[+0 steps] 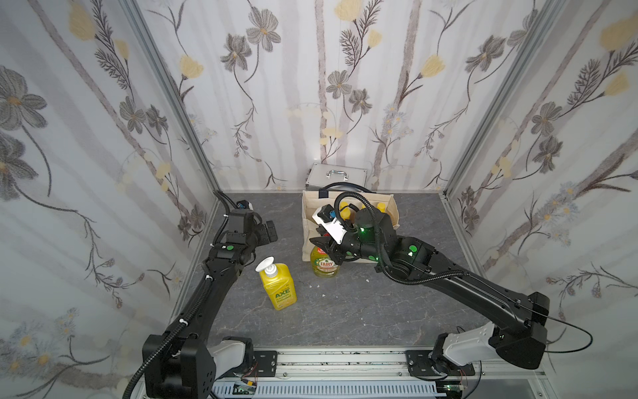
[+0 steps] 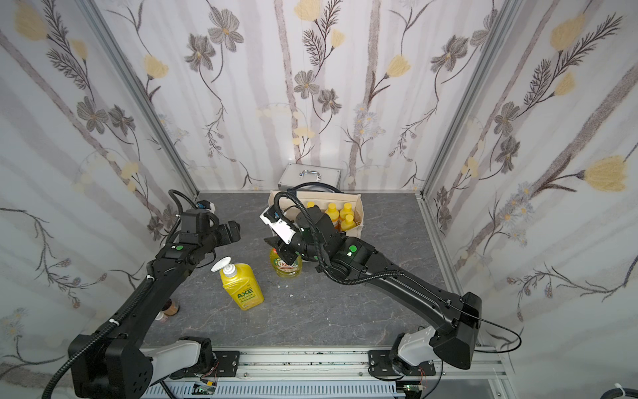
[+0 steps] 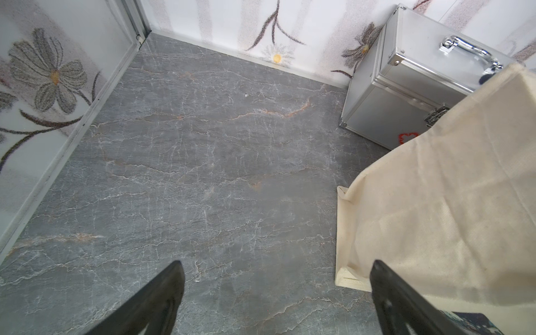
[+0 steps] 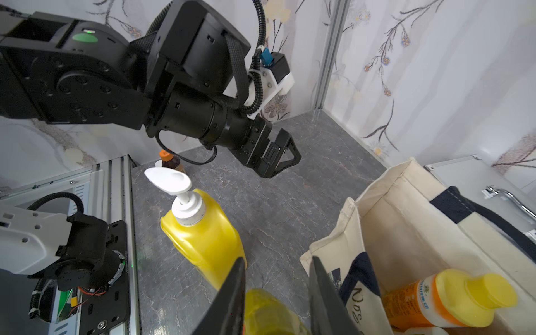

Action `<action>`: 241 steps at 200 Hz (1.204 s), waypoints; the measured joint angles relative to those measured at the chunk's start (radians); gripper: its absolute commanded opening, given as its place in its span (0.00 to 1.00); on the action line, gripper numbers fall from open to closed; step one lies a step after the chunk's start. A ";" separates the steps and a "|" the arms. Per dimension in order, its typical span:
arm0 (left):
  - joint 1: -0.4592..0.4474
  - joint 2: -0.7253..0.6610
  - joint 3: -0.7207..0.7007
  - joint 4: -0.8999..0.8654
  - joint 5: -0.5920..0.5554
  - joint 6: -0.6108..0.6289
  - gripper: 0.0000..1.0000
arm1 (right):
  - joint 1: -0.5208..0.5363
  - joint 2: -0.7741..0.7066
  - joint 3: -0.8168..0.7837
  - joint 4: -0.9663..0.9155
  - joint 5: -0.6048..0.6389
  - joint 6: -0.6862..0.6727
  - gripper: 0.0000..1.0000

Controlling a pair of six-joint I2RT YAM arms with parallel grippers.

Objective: Pack dish soap into the shopping bag
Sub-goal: Place the bottle of dish soap in the shopping bag.

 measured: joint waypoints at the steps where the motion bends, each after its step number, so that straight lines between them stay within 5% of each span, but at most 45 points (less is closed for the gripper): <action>1: 0.000 0.000 0.000 0.000 0.000 0.000 1.00 | -0.001 0.000 0.002 -0.002 0.000 0.000 0.00; 144: 0.000 -0.010 0.000 0.000 -0.006 0.000 1.00 | -0.197 0.206 0.486 -0.171 -0.027 -0.011 0.00; 241: 0.000 -0.010 0.000 0.000 -0.011 0.000 1.00 | -0.272 0.242 0.544 -0.181 -0.027 -0.018 0.00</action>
